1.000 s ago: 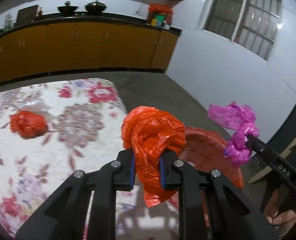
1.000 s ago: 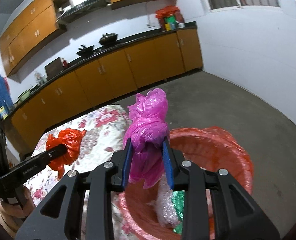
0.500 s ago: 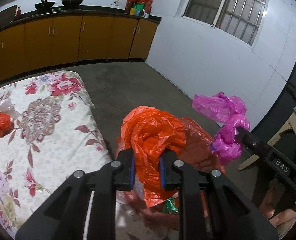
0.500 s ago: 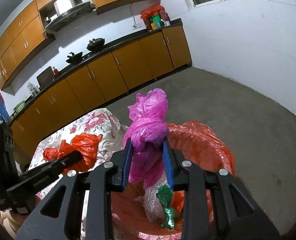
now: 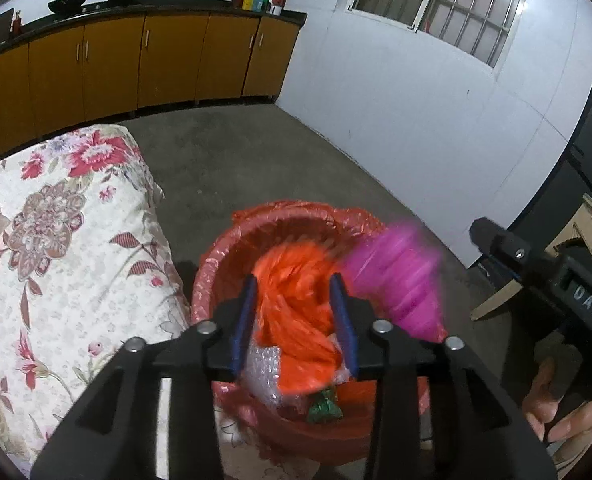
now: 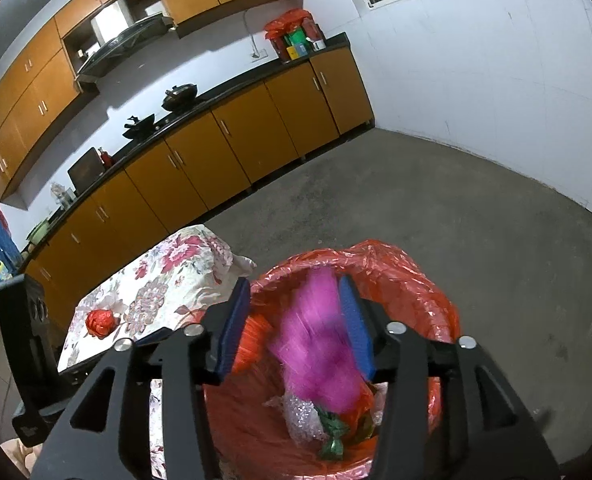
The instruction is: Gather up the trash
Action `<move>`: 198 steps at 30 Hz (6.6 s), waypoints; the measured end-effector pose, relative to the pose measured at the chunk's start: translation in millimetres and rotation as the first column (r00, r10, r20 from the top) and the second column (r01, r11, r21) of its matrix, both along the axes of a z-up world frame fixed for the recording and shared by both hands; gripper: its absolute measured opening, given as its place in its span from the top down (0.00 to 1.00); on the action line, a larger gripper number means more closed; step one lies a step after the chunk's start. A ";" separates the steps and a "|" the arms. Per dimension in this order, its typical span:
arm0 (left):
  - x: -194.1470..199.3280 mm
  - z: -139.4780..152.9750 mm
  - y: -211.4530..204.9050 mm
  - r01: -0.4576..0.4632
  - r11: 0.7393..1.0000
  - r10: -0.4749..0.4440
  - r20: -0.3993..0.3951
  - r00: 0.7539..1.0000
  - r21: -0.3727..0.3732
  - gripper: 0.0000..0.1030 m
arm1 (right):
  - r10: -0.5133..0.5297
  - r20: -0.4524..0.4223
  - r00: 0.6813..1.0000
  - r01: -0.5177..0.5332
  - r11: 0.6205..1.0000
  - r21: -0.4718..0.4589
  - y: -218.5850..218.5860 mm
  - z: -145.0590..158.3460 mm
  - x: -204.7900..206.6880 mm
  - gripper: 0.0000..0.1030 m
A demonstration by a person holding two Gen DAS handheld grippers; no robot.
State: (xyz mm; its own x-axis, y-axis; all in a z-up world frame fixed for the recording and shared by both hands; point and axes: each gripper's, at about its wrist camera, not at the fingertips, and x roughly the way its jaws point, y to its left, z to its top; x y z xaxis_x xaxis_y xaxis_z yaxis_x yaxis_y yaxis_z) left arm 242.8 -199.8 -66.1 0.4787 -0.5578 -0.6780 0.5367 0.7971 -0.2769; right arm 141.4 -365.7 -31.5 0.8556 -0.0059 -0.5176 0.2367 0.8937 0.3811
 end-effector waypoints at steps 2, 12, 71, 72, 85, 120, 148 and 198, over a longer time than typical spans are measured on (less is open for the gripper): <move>0.9 -4.2 0.5 -0.003 1.000 0.003 -0.010 1.000 0.008 0.57 | -0.007 0.001 1.000 0.007 1.000 -0.004 -1.3 0.0 -1.8 0.50; 5.4 -5.1 44.9 -0.158 0.985 0.154 0.059 0.986 0.068 0.41 | 0.024 -0.001 1.000 -0.024 0.994 -0.102 19.3 8.3 3.4 0.50; 8.4 -19.1 438.1 -0.805 0.589 0.786 0.181 0.591 0.073 0.26 | 0.641 -0.320 0.698 -0.716 0.634 -0.293 416.7 -78.7 236.9 0.67; 10.0 -18.7 435.2 -0.801 0.594 0.783 0.179 0.596 0.072 0.26 | 0.647 -0.314 0.695 -0.719 0.633 -0.286 412.2 -77.2 231.8 0.67; 84.7 -8.0 373.1 -0.679 0.727 0.653 0.200 0.730 0.105 0.23 | 0.543 -0.207 0.814 -0.581 0.776 -0.245 298.2 -40.3 185.6 0.67; 176.3 -35.1 284.2 -0.459 0.866 0.456 0.063 0.888 0.201 0.92 | 0.449 -0.090 0.889 -0.458 0.874 -0.160 201.2 -12.9 144.1 0.67; -15.0 94.8 88.1 -0.106 0.991 0.085 0.233 0.969 0.078 0.92 | 0.113 0.019 0.993 -0.110 0.987 -0.121 62.4 39.0 -3.7 0.67; -23.4 19.9 -7.6 0.016 0.995 -0.025 0.088 0.996 0.100 0.48 | -0.030 -0.032 0.999 0.030 0.999 0.011 -5.1 3.2 -26.0 0.31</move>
